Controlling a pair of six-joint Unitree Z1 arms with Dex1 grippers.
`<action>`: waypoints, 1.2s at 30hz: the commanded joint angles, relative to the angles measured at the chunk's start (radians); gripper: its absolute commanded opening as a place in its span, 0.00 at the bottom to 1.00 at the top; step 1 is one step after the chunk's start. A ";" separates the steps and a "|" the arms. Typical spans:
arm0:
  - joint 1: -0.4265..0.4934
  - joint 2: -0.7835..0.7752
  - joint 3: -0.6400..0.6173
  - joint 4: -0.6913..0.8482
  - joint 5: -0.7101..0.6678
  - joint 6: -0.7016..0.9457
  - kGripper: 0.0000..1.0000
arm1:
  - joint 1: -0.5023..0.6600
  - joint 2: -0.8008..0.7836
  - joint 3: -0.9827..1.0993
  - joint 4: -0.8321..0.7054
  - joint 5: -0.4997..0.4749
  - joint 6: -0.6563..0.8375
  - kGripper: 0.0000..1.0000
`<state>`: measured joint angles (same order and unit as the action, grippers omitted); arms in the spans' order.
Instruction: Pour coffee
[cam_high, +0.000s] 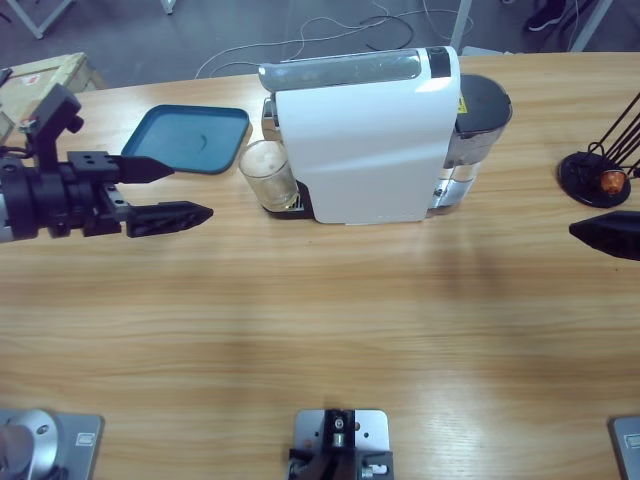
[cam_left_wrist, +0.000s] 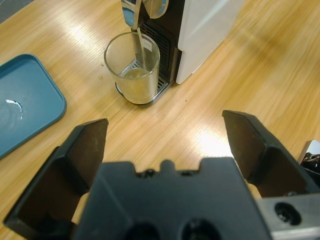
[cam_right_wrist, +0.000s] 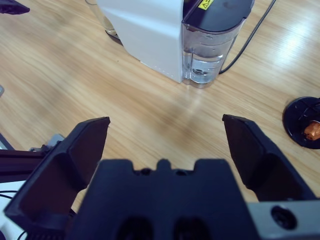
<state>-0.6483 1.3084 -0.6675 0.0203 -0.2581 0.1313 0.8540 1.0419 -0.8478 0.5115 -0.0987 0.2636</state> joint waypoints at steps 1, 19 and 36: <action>-0.010 0.015 0.022 0.010 0.025 0.015 1.00 | 0.010 0.029 0.013 -0.002 0.017 0.000 1.00; -0.010 0.028 0.019 0.009 0.046 0.047 1.00 | 0.010 0.052 0.010 -0.019 0.028 0.000 1.00; -0.010 0.046 0.008 0.009 0.060 0.085 1.00 | 0.010 0.055 0.009 -0.019 0.033 0.000 1.00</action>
<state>-0.6483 1.3199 -0.6675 0.0203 -0.2132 0.2028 0.8540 1.0564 -0.8479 0.5039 -0.0859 0.2636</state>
